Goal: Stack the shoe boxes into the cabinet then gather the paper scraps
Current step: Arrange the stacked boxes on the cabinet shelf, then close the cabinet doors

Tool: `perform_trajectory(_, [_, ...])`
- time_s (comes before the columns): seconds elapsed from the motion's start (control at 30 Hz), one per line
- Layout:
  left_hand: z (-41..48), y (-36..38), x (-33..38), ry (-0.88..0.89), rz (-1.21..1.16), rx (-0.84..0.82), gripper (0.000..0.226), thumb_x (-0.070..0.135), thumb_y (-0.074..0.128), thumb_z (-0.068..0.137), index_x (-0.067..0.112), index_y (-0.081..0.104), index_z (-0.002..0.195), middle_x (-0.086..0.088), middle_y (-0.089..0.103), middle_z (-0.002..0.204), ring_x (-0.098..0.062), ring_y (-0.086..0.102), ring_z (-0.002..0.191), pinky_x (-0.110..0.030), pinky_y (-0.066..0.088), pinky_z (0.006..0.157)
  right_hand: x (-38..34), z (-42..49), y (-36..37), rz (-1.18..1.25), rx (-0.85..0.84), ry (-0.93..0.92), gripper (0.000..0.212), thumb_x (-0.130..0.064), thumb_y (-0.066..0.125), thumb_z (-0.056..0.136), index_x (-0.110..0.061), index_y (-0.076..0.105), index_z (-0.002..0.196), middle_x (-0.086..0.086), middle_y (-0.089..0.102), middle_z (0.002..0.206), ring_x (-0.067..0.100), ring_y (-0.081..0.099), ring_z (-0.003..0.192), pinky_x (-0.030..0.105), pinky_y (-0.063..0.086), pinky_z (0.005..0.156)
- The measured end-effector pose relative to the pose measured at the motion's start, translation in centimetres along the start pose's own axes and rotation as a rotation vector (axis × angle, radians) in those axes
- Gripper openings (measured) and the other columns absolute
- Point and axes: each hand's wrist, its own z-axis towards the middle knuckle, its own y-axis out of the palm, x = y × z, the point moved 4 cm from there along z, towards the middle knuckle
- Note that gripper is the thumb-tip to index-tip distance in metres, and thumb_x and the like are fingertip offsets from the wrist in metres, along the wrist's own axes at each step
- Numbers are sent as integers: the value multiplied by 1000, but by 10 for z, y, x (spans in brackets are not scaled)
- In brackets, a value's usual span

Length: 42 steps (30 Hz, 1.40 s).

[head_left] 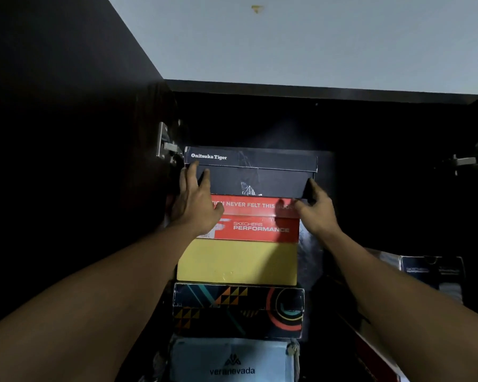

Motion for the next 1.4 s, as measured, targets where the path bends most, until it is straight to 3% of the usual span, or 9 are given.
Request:
perform_trajectory(0.27, [18, 39, -22, -31, 4, -332, 101, 49, 69, 84, 8, 13, 157, -9, -1, 165, -30, -1, 151, -36, 13, 121, 18, 10, 29, -70, -104, 127, 85, -44, 67, 74, -31, 34, 152, 4, 41, 145, 24, 51, 129, 42, 43, 110])
perform_trajectory(0.4, [18, 47, -24, -41, 37, -303, 102, 58, 66, 82, 12, 14, 157, -2, -1, 166, -24, -4, 152, -39, 16, 121, 33, 17, 33, -149, -141, 129, 86, -32, 71, 89, -26, 20, 157, 4, 24, 156, 22, 32, 142, 26, 24, 116])
perform_trajectory(0.57, [16, 43, -17, -51, 48, -410, 108, 59, 64, 84, 8, 3, 158, -8, -6, 166, -28, -9, 152, -38, 5, 123, 17, 10, 25, -138, -287, 145, 92, -31, 84, 76, -26, 33, 152, 0, 40, 144, 16, 51, 121, 20, 40, 102])
perform_trajectory(0.63, [7, 38, -14, -38, 29, -424, 109, 55, 67, 84, 9, 0, 158, -10, -6, 166, -29, -8, 152, -39, 6, 123, 8, -3, 17, -166, -323, 118, 85, -28, 78, 84, -24, 30, 154, -2, 31, 145, 15, 40, 129, 9, 23, 102])
perform_trajectory(0.77, [-18, 22, -6, -14, -39, -430, 107, 50, 71, 81, 11, 7, 157, -7, -2, 166, -26, -1, 152, -45, 18, 122, -7, -40, 8, -195, -356, 102, 85, -35, 66, 93, -20, 13, 159, 3, -2, 166, 26, 12, 151, 35, 14, 119])
perform_trajectory(0.9, [-49, -8, 10, -18, -123, -426, 103, 48, 73, 82, 12, 13, 157, -6, 7, 165, -25, 12, 151, -42, 24, 120, -36, -73, -9, -165, -331, 95, 74, -29, 59, 99, -12, 17, 157, 5, 13, 164, 17, 16, 150, 8, 11, 105])
perform_trajectory(1.17, [-145, -168, 81, 22, -330, -271, 72, 43, 66, 90, 20, 34, 151, 1, 37, 153, -23, 44, 134, -34, 35, 112, -105, -175, -51, 59, -295, 109, 67, -43, 61, 91, -36, 32, 151, 1, 37, 157, 21, 41, 140, 44, 33, 118])
perform_trajectory(1.3, [-212, -268, 85, 82, -376, -198, 57, 49, 61, 89, 37, 42, 142, 14, 51, 136, -6, 54, 116, -36, 53, 90, -157, -251, -49, 172, -318, 54, 51, -30, 57, 100, -34, 39, 147, -7, 45, 146, 17, 52, 128, 27, 47, 97])
perform_trajectory(1.4, [-256, -319, 62, 35, -490, -136, 47, 40, 66, 89, 36, 52, 134, 18, 60, 118, 2, 59, 100, -16, 49, 69, -196, -308, -28, 210, -400, 11, 49, -28, 56, 100, -30, 41, 147, -9, 48, 144, 12, 54, 126, 25, 49, 98])
